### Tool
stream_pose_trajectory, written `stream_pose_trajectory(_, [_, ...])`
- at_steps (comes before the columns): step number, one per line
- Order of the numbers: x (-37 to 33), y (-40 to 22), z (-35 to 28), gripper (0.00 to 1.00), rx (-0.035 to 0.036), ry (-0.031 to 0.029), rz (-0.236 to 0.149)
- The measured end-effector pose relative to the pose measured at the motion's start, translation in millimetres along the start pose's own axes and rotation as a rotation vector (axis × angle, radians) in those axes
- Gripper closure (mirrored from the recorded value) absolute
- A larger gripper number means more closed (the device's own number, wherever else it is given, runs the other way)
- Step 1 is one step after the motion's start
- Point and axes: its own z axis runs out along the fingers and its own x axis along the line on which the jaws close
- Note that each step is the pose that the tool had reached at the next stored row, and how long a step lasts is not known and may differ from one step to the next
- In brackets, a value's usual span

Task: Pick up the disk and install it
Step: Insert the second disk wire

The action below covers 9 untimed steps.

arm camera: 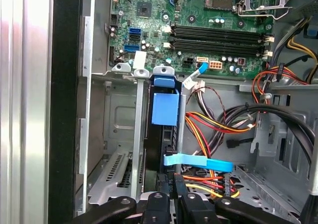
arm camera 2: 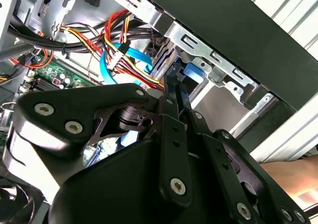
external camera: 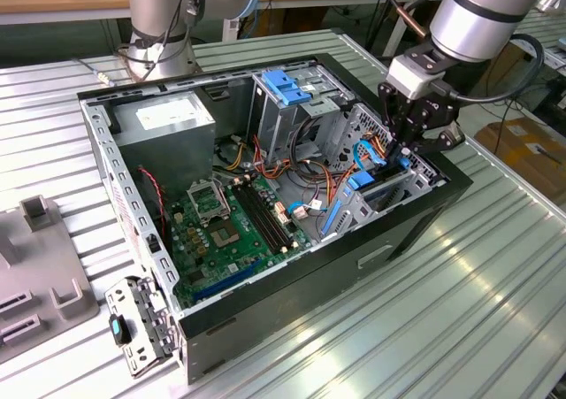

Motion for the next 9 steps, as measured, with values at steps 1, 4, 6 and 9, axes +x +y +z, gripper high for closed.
stream_pose_trajectory(1, [0.3, 0.0, 0.0, 0.84, 0.0000, 0.0000, 0.000])
stream_pose_trajectory(4, [0.9, 0.2, 0.1, 0.84, 0.0000, 0.0000, 0.000])
stream_pose_trajectory(6, [1.0, 0.3, 0.4, 0.84, 0.0000, 0.0003, 0.000])
stream_pose_trajectory(9, [1.0, 0.4, 0.7, 0.84, 0.0004, 0.0024, 0.034])
